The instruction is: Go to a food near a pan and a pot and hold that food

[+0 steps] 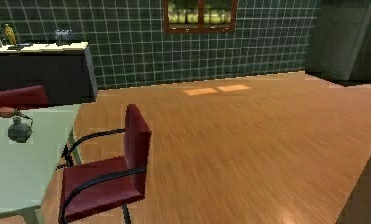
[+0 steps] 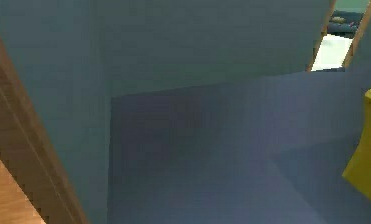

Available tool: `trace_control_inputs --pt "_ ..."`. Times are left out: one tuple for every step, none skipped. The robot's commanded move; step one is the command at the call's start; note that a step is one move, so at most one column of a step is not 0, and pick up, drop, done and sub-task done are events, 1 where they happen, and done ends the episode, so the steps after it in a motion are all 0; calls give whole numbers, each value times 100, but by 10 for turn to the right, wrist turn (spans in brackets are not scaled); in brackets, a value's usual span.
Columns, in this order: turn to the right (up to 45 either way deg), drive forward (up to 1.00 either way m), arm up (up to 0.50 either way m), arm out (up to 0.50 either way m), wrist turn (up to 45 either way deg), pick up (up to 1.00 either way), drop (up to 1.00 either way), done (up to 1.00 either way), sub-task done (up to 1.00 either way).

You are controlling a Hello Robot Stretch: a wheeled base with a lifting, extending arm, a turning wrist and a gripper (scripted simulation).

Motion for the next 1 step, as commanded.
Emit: trace_control_inputs --pt "30 0 0 0 0 0 0 0 0"
